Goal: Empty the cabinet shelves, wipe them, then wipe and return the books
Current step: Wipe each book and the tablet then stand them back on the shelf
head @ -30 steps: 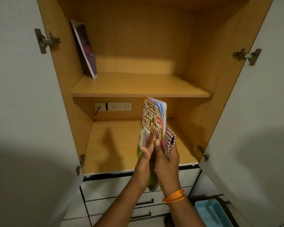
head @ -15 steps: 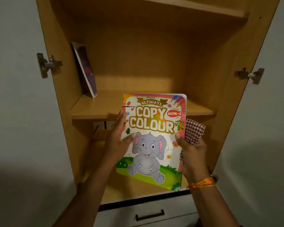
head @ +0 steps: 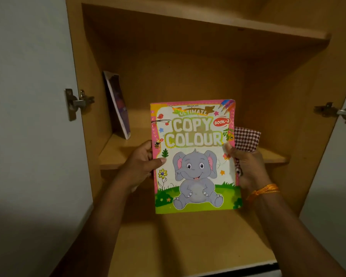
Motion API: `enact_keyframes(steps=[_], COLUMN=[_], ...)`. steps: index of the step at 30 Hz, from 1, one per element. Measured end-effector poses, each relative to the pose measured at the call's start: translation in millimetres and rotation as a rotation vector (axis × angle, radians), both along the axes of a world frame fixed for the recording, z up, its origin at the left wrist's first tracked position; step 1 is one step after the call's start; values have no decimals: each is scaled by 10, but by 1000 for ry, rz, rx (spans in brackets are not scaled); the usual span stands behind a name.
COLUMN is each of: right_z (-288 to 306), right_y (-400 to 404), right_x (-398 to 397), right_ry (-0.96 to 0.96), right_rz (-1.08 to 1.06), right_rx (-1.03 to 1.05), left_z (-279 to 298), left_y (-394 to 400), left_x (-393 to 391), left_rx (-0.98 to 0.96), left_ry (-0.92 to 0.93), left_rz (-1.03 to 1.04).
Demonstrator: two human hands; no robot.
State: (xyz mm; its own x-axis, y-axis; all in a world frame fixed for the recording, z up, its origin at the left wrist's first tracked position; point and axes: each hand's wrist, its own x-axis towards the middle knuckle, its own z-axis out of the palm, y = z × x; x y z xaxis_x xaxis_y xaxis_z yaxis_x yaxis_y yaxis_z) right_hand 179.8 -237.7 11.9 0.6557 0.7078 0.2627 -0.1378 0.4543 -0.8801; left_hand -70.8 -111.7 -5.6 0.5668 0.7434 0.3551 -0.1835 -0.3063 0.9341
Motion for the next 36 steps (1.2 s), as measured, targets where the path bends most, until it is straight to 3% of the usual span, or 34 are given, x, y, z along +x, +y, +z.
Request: enact_keyframes(steps=[4,7,11,13,18,27,36], right_z=[204,333,375,387,303,251,-33], right_y=[307,629,1047,1242,1799,2716,3643], right_x=[23,94,44,-71,-333,-374,-438], right_ry=[-112,-196,-440,-546,-676,-720,-598], right_rz=[-58,-259,-487,-503,-217,262,433], right_rx=[32,45,17,42,-80,-227,-181], left_z=[202,391,572,632,703,536,396], left_y=[140,252,417,536,830,1422,1920], left_x=[40,66,186,267,486,912,858], left_rx=[86,166,184,200,267,378,365], left_ry=[-54,-81,-117,-132,-72,75,140], left_rz=[94,196,326,391,566,865,977])
